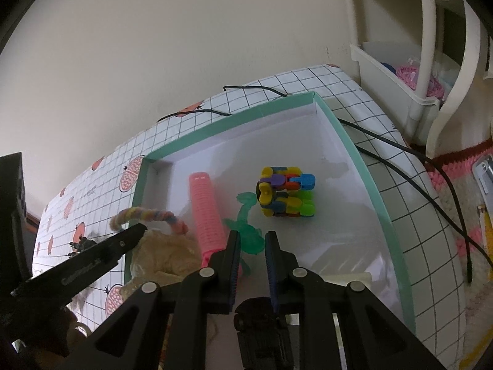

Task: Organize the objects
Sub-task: 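Lift the rainbow bracelet with left tool and carry it over the tray, then open left tool to release the bracelet into the tray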

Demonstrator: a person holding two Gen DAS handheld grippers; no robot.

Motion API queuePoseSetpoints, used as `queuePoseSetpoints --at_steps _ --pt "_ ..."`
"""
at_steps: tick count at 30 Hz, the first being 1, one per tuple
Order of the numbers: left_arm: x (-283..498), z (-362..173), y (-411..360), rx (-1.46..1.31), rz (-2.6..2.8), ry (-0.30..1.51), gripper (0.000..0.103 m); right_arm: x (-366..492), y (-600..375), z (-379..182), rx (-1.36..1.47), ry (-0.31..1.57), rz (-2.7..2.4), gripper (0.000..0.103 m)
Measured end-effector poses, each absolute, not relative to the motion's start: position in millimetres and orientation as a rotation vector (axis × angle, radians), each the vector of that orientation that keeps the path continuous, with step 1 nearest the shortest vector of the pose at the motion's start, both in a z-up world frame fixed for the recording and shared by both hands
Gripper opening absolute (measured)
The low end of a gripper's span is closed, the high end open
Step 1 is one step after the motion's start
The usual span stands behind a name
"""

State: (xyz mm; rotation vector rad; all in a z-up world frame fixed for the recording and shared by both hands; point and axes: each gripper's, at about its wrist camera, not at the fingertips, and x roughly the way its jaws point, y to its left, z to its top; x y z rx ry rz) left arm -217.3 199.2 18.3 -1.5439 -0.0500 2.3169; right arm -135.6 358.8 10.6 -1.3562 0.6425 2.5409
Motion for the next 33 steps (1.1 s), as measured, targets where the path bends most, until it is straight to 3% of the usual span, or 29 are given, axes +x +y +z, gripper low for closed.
queuePoseSetpoints --at_steps 6,12,18,27,29,33 --pt "-212 25 201 -1.543 2.312 -0.019 0.017 -134 359 14 -1.359 0.630 2.527 0.019" --pt "-203 34 201 -1.541 2.314 0.016 0.029 -133 360 17 -1.362 0.618 2.521 0.023" --pt "-190 48 186 -1.558 2.356 0.003 0.029 -131 357 23 -1.357 0.584 2.524 0.032" --pt "-174 65 153 -1.571 2.457 -0.048 0.036 -127 348 33 -1.350 0.532 2.541 0.032" --pt "-171 65 147 -1.582 2.470 -0.059 0.038 -126 346 34 -1.351 0.524 2.539 0.038" --pt "-168 59 143 -1.611 2.482 -0.072 0.052 -125 344 34 -1.352 0.504 2.539 0.044"
